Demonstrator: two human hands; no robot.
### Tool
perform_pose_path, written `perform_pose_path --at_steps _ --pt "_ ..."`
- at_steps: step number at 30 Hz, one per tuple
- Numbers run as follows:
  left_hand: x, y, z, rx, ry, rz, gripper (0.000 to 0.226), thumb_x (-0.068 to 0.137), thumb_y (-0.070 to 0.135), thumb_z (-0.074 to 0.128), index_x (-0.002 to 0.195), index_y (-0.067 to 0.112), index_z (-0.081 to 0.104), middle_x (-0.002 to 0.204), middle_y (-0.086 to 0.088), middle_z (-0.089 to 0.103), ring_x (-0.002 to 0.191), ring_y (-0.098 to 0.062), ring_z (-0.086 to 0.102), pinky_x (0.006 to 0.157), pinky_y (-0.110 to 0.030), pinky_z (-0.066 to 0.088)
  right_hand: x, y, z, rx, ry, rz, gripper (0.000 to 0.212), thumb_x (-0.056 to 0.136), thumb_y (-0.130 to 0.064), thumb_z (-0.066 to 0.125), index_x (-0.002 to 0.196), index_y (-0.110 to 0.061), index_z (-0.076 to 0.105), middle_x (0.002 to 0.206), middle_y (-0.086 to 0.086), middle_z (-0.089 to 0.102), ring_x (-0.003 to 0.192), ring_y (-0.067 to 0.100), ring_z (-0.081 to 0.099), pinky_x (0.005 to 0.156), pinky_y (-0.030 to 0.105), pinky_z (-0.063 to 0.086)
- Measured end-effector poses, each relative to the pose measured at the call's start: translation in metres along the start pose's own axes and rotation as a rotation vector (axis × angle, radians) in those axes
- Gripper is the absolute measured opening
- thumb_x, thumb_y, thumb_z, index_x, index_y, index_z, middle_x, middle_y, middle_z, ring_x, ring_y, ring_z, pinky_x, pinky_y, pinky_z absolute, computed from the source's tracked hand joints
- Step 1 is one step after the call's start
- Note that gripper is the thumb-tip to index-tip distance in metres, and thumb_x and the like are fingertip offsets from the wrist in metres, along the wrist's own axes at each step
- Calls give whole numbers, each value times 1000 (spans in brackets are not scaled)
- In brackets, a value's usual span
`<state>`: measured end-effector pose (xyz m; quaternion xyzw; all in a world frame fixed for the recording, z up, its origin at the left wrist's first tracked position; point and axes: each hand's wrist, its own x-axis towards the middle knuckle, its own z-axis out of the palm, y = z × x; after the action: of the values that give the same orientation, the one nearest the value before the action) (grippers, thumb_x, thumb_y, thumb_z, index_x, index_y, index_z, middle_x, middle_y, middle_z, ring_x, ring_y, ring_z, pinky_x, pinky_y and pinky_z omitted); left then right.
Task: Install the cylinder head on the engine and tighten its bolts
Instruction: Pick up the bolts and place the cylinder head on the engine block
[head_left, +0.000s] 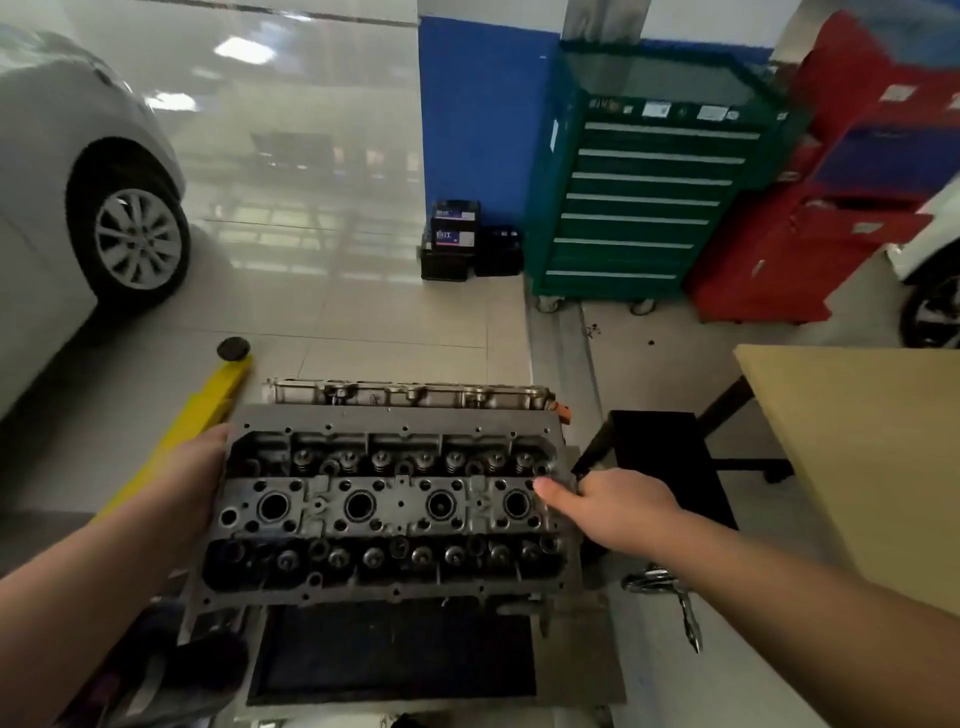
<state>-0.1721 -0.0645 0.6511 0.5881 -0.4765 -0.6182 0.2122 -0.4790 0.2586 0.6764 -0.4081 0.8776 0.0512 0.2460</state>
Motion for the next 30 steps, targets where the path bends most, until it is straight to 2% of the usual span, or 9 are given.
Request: perform_pose_path --at_steps 3,5,11,18,22,24,27,28,30 --pt "32 0 -6 23 -10 -69 17 63 23 81 80 23 83 78 -17 78 56 -37 75 48 -47 59 28 -17 11 17 -32 5 110 58 -108 -8 64 -24 62 61 -7 64 59 12 65 54 29 43" --pt "55 0 -12 29 -33 -123 31 61 25 83 92 23 84 89 -20 79 68 -42 77 59 -54 61 46 -28 18 28 -56 11 108 55 -109 -9 64 -26 59 60 -6 63 59 12 65 53 30 42" --pt "93 -2 -21 88 -93 -204 33 85 28 73 113 10 76 106 -27 76 94 -52 75 85 -72 57 78 -48 27 52 -101 32 107 54 -110 -6 64 -27 60 60 -7 62 58 10 64 51 29 38" --pt "114 6 -6 77 -148 -241 29 91 24 67 115 9 72 108 -32 74 97 -57 72 86 -80 51 98 -55 30 46 -154 51 109 55 -109 -6 72 -26 63 69 -7 66 66 13 65 57 31 44" --pt "121 7 1 64 -153 -240 27 95 23 67 113 3 71 97 -29 76 84 -52 75 77 -70 59 109 -56 27 33 -143 37 110 51 -109 -8 69 -25 59 68 -5 63 65 15 64 56 33 40" --pt "123 7 5 69 -133 -243 27 96 21 67 114 1 71 95 -28 77 85 -50 76 80 -69 59 117 -56 23 21 -143 37 111 48 -110 -9 69 -24 59 68 -5 63 65 15 63 56 32 40" --pt "126 8 7 86 -149 -244 26 96 21 65 115 3 70 101 -30 76 95 -52 74 87 -73 56 127 -55 21 12 -168 50 106 55 -108 -3 72 -25 60 72 -5 64 68 14 62 58 32 41" --pt "127 7 8 92 -164 -242 25 97 19 63 115 3 70 101 -30 76 94 -52 74 86 -72 56 130 -54 22 11 -174 54 103 60 -107 -1 72 -25 60 73 -5 64 69 14 62 59 33 42" --pt "129 5 11 97 -188 -243 19 97 16 59 109 4 69 86 -25 76 75 -44 75 71 -62 62 135 -53 24 8 -182 64 96 66 -105 3 71 -26 57 73 -5 63 69 14 61 60 33 42"
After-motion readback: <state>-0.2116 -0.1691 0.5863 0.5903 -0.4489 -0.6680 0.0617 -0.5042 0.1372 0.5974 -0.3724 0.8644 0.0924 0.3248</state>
